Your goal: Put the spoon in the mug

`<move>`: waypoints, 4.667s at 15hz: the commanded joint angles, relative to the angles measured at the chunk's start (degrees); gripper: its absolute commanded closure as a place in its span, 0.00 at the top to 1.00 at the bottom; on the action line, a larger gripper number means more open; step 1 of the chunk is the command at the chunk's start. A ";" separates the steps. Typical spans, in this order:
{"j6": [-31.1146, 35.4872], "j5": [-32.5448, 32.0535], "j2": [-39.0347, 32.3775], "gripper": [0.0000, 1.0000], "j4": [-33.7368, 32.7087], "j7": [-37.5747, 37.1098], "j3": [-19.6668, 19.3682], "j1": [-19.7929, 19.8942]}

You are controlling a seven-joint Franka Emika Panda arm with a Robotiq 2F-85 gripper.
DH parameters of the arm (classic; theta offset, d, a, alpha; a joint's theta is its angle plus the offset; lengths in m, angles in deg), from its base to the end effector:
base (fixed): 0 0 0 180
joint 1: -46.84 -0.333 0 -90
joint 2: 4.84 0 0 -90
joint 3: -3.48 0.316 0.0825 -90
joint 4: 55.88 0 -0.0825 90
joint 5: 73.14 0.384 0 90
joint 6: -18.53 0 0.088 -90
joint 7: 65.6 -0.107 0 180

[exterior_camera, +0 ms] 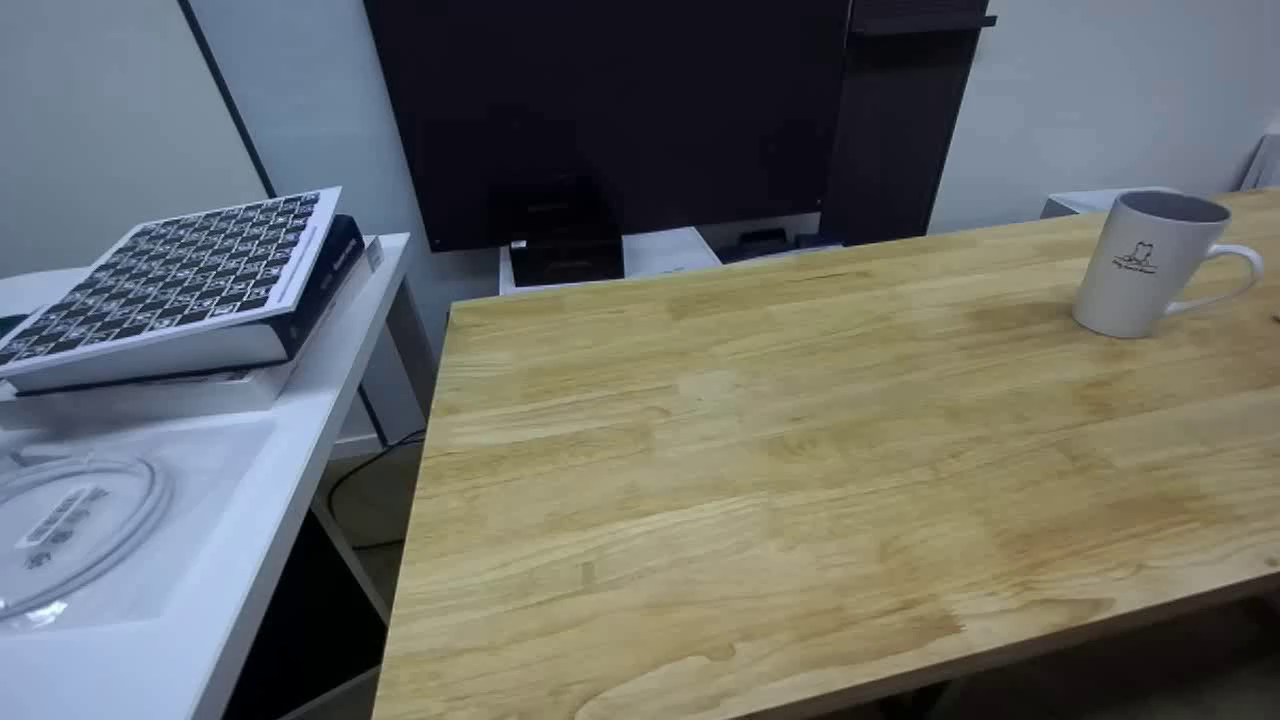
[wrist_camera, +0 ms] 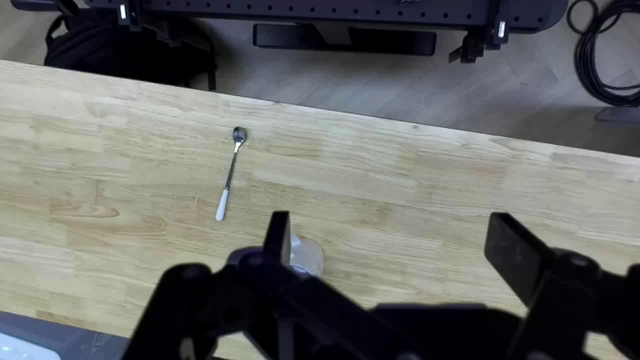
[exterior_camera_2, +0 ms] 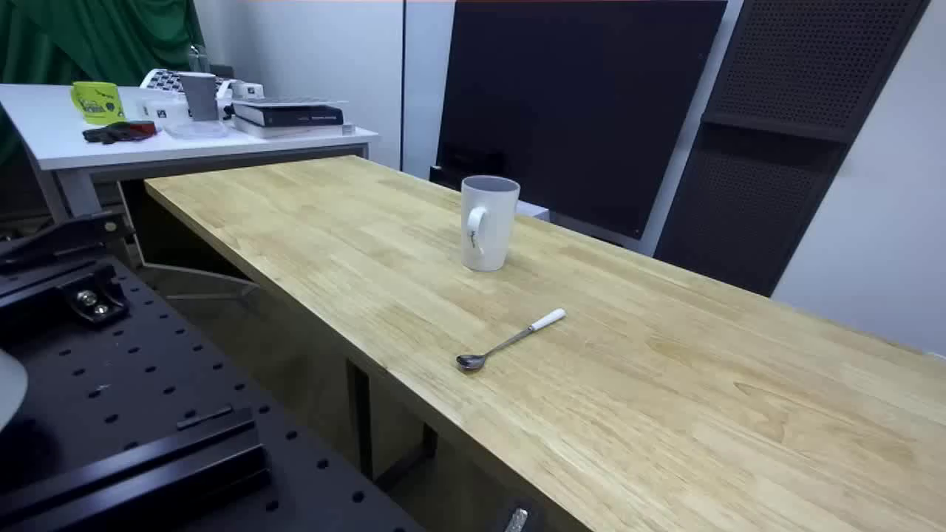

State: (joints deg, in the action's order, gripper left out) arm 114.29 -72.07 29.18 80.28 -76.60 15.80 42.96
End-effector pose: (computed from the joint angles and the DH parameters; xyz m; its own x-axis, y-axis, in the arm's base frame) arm 0.3451 0.1119 0.5194 0.9943 0.0381 -0.0992 0.0502 -0.9912 0.1224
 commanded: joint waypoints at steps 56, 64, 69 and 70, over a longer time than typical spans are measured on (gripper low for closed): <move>23.60 -8.57 -17.61 1.00 0.03 12.58 -29.04 22.79; 29.78 -10.09 -18.54 1.00 0.84 7.42 -28.05 23.36; 35.56 -9.16 -26.54 1.00 -1.63 2.54 -26.94 22.29; 36.17 -8.87 -28.61 1.00 -2.37 1.99 -26.75 21.92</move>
State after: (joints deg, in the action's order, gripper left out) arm 148.95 -81.05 6.59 81.27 -70.72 -11.75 65.77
